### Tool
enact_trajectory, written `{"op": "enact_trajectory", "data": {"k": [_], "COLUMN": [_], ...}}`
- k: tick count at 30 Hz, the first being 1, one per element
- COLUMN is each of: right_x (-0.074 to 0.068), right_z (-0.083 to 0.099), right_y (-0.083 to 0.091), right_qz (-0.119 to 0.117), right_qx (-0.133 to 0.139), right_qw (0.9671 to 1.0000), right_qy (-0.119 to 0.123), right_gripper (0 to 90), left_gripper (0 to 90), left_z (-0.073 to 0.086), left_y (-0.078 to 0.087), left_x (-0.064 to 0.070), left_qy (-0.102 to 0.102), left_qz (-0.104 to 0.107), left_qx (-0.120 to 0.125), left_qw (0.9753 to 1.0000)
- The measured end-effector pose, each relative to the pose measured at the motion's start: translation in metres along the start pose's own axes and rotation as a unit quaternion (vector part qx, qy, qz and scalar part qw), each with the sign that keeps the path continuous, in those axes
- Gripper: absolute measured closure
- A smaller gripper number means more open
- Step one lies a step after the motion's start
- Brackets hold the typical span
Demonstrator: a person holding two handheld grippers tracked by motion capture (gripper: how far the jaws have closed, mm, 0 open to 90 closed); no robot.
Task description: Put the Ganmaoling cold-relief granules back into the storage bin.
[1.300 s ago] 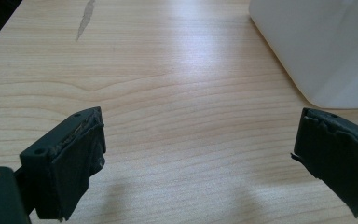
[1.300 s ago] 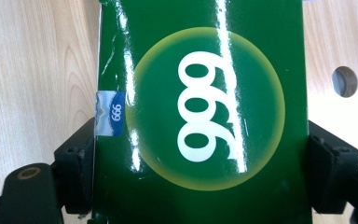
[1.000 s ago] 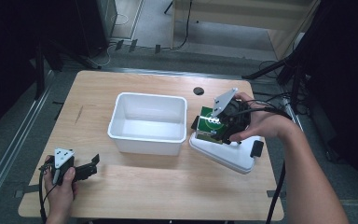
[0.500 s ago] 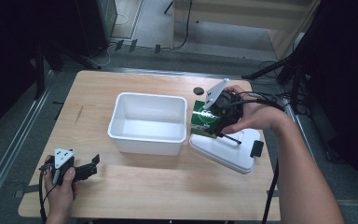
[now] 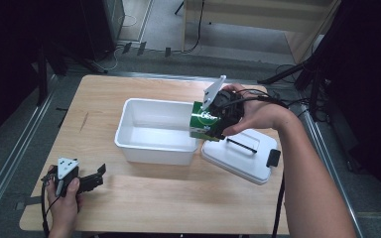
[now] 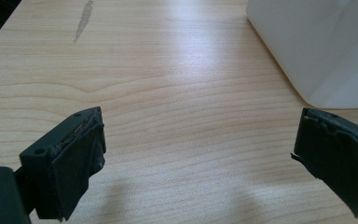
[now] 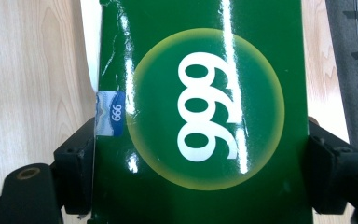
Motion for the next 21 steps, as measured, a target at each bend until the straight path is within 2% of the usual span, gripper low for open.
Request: {"op": "enact_trajectory", "data": {"k": [12, 21], "right_x": [0.000, 0.000], "right_z": [-0.031, -0.046], "right_y": [-0.015, -0.031], "right_qz": [-0.012, -0.024], "right_qx": [0.000, -0.001], "right_qw": [0.9997, 0.9993], "right_qy": [0.019, 0.028], "right_gripper": [16.0, 16.0], "left_gripper": [2.6, 2.6], "left_z": [0.000, 0.000], "left_y": [0.000, -0.001], "left_x": [0.000, 0.000], "left_qy": [0.001, -0.001], "left_qz": [-0.002, -0.002], "left_qx": [0.000, -0.002], "left_qw": [1.0000, 1.0000]}}
Point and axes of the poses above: each handheld gripper's, and its own axes: y roughly backward along the jaws, z roughly out of its underside, x roughly to its right, the point moved 5 cm from there along -y, roughly forward along the jaws, and after that the axes turned 4 degrees about -y, right-handed, at the moved point
